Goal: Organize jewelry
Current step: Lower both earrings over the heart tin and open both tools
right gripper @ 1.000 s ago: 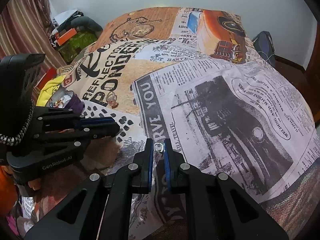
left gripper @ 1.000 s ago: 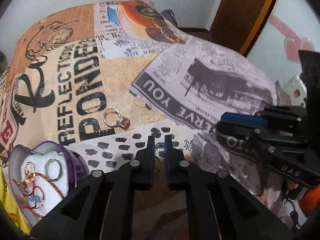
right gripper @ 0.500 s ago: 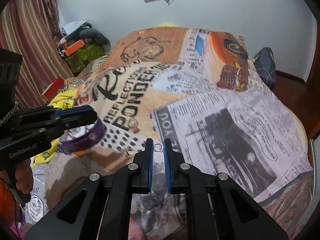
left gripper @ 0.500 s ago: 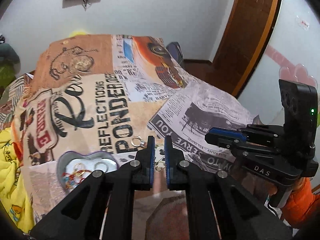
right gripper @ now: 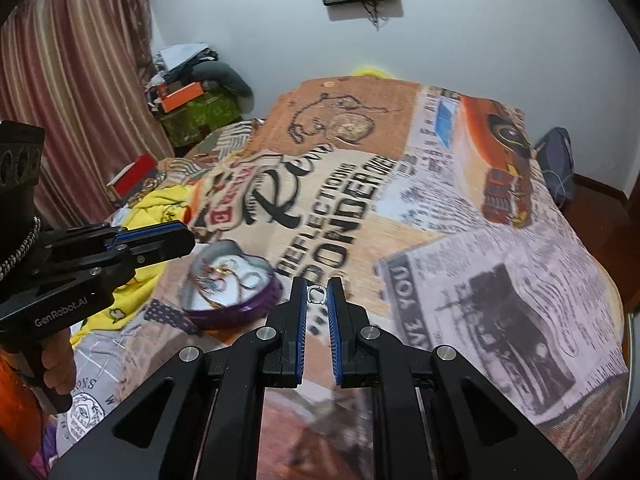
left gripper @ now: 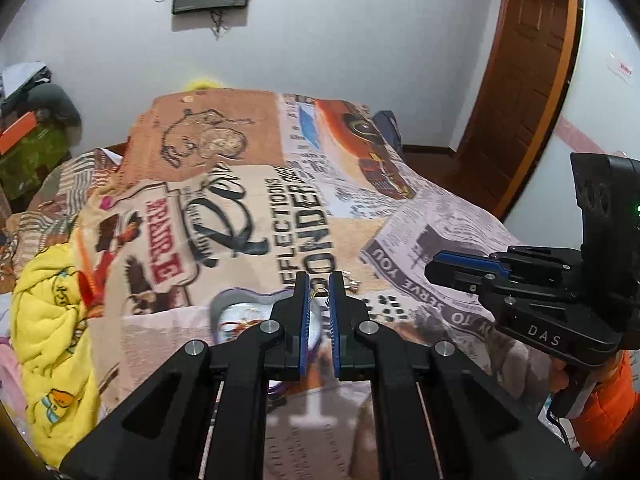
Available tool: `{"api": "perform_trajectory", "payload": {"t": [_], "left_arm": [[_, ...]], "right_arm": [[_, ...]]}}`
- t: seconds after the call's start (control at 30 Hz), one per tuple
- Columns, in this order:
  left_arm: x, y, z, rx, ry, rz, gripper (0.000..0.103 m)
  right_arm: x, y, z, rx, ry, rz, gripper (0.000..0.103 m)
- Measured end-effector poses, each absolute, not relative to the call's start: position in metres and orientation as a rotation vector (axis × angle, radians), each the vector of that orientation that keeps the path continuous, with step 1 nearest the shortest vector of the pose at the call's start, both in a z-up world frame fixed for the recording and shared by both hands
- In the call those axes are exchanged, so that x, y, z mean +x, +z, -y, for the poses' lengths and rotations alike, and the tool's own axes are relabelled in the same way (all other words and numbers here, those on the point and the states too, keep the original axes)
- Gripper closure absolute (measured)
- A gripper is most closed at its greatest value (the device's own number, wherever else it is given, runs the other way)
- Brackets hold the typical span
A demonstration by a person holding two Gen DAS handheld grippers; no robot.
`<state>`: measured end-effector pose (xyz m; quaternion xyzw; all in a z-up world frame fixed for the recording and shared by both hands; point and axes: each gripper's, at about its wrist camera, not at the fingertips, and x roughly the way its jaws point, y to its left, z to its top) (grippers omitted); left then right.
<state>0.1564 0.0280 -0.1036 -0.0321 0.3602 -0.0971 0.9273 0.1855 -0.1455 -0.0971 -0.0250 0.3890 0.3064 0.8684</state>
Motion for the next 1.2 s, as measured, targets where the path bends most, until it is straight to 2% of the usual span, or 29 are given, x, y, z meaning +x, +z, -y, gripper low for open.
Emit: {"api": "perform_trajectory", "payload": {"t": [0.57, 1.2], "left_arm": [[0.154, -0.112, -0.083, -0.128, -0.16, -0.714, 0.096], [0.18, -0.154, -0.071, -0.145, -0.21, -0.803, 0.096]], "right_arm": [[0.181, -0.101, 0.071, -0.104, 0.735, -0.812, 0.094], [0.194, -0.143, 0.05, -0.139, 0.752, -0.918, 0.094]]}}
